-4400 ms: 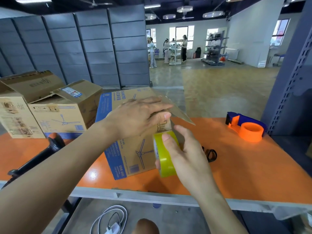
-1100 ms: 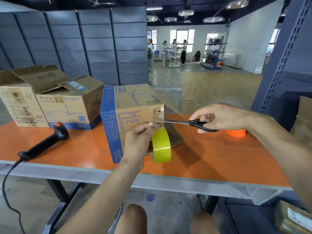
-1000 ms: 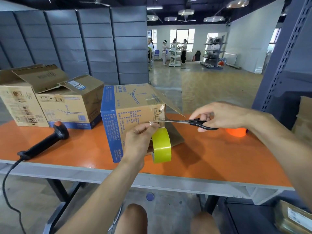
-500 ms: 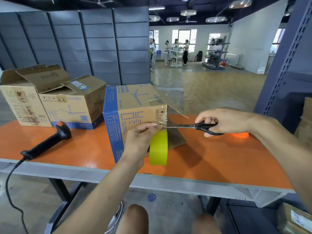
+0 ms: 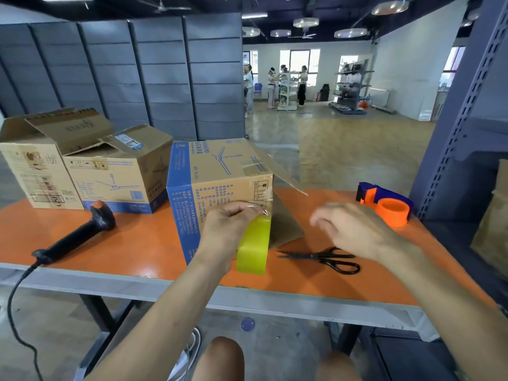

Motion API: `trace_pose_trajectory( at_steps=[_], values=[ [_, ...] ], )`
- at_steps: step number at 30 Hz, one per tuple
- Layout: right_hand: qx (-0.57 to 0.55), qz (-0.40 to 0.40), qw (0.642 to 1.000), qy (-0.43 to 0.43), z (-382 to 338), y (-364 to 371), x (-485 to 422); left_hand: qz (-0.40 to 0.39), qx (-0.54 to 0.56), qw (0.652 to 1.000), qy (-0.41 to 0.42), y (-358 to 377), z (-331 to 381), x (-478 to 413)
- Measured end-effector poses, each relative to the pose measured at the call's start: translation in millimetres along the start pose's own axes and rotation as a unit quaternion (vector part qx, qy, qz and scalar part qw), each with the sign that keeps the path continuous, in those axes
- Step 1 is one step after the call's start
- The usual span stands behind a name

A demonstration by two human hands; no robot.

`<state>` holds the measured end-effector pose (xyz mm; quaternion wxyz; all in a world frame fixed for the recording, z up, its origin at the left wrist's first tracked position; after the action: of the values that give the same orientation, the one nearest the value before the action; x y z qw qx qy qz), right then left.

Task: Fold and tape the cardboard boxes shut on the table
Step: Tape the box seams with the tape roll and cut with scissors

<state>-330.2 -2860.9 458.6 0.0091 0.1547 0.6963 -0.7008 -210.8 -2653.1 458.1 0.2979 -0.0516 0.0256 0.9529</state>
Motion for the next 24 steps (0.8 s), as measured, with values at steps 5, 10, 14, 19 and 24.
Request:
trace_pose_trajectory(
  at_steps=[5, 10, 14, 19, 24],
  values=[
    [-0.102, 0.243, 0.953, -0.148, -63, -39, -26, 0.000, 0.003, 1.000, 0.013, 2, 1, 1],
    [-0.076, 0.259, 0.947, -0.174, -76, -42, -61, 0.001, -0.012, 1.000, 0.029, -1, -1, 0],
    [-0.099, 0.163, 0.963, -0.192, -72, -42, -87, -0.003, -0.005, 0.999, 0.039, -4, 0, -2],
    [-0.112, 0.228, 0.942, -0.220, -65, -32, -93, 0.004, -0.024, 0.999, 0.023, -7, 3, -8],
    [-0.116, 0.266, 0.928, -0.235, -62, -21, -97, -0.006, -0.024, 1.000, 0.010, -12, -3, -5]
  ],
)
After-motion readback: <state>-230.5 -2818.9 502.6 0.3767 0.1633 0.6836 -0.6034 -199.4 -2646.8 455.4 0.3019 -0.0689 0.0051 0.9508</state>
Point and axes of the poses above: each hand's wrist, its own x-axis away from the middle knuckle, its own y-axis out of the palm, z = x × y, the point moved 2 cm from there along -x, towards the middle knuckle, and after that the axes turned 7 degrees about -z, right-handed, at the moved point
